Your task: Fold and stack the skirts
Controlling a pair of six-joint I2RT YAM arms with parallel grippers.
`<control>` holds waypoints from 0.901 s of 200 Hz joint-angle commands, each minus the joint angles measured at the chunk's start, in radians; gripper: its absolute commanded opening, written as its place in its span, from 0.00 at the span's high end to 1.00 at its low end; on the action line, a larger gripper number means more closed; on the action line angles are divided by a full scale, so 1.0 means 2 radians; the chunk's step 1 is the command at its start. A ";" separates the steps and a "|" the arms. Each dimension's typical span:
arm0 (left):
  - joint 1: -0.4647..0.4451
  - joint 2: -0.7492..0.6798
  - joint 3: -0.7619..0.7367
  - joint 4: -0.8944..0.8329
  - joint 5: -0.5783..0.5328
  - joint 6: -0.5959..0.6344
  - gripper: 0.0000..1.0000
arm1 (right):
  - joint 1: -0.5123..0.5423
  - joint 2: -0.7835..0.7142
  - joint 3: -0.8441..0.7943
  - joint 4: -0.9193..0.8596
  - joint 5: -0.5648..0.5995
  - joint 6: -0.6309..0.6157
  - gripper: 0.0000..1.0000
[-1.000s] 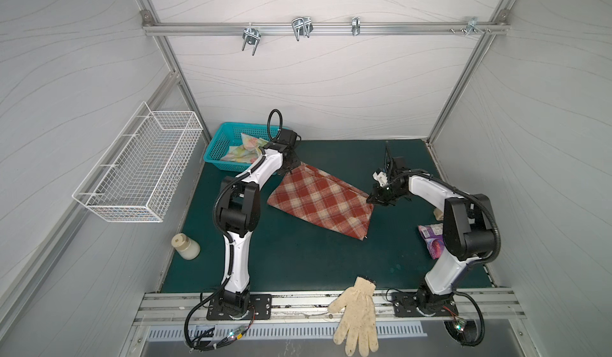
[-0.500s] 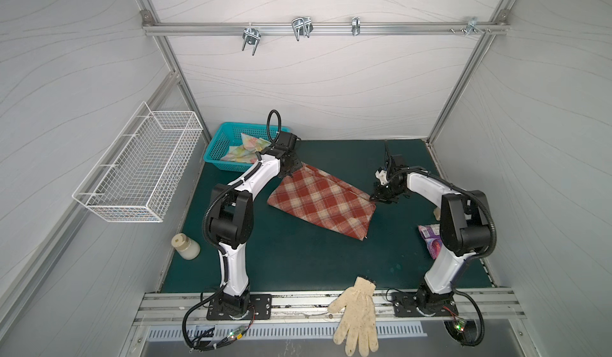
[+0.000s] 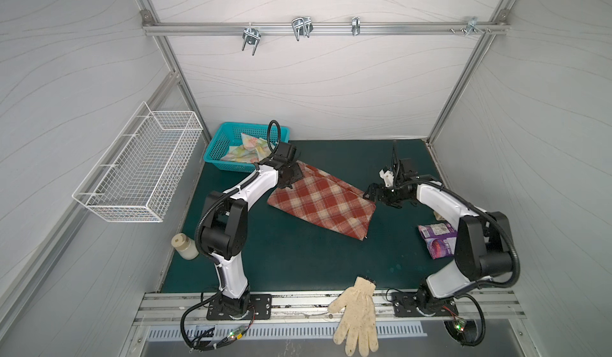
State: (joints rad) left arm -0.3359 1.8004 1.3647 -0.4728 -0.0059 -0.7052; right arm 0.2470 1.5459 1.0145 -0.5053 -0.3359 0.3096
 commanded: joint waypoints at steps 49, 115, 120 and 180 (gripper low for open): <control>-0.002 -0.060 -0.104 0.056 -0.014 -0.001 0.02 | 0.027 0.006 -0.073 0.082 -0.047 0.050 0.01; -0.001 -0.064 -0.157 0.083 -0.064 0.002 0.02 | 0.026 0.053 -0.024 0.089 -0.053 0.062 0.01; -0.001 -0.062 -0.160 0.086 -0.067 0.001 0.02 | 0.025 0.059 -0.019 0.088 -0.053 0.063 0.01; -0.001 -0.084 -0.239 0.141 -0.090 -0.027 0.02 | 0.012 0.111 0.031 0.081 -0.044 0.060 0.01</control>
State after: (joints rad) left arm -0.3359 1.6844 0.9421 -0.2661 -0.1390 -0.7189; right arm 0.2867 1.7370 1.0367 -0.3412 -0.4278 0.4328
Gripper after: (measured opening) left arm 0.984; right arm 0.992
